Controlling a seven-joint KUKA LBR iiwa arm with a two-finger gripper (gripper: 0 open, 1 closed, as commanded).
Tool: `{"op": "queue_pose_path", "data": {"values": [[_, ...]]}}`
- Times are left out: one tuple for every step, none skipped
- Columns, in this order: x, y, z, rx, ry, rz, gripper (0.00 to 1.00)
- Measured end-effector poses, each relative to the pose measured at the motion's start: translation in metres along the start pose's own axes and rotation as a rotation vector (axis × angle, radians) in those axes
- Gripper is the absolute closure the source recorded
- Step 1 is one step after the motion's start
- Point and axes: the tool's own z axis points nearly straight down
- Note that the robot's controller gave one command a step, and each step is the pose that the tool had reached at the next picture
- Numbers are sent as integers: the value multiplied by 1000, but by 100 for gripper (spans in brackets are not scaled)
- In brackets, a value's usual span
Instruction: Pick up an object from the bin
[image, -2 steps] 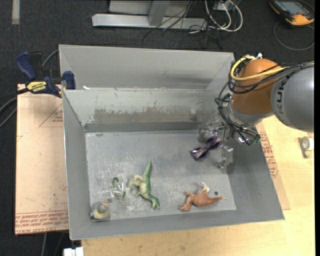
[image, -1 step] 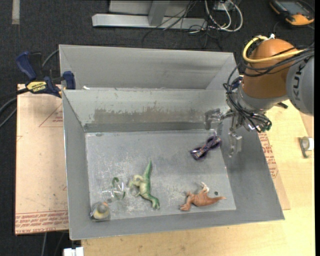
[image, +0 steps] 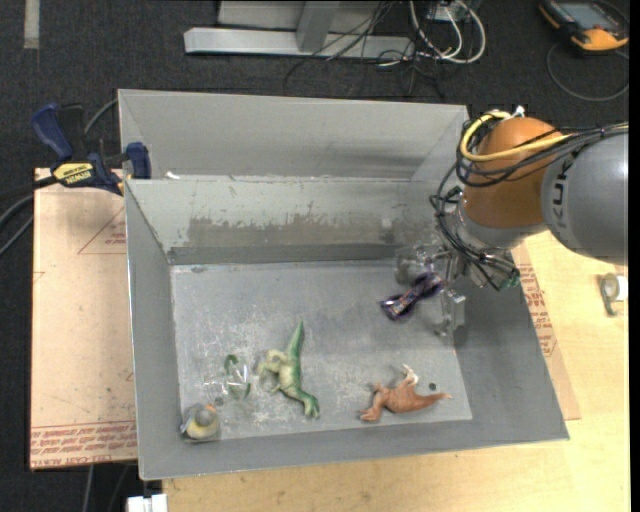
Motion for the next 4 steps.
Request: {"op": "queue_pose_path", "data": {"values": [[-6, 14, -2, 6, -11, -208, 0], [-2, 1, -1, -2, -7, 0, 100], [-2, 1, -1, -1, -7, 0, 100], [-1, 2, -3, -3, -4, 0, 100]]}}
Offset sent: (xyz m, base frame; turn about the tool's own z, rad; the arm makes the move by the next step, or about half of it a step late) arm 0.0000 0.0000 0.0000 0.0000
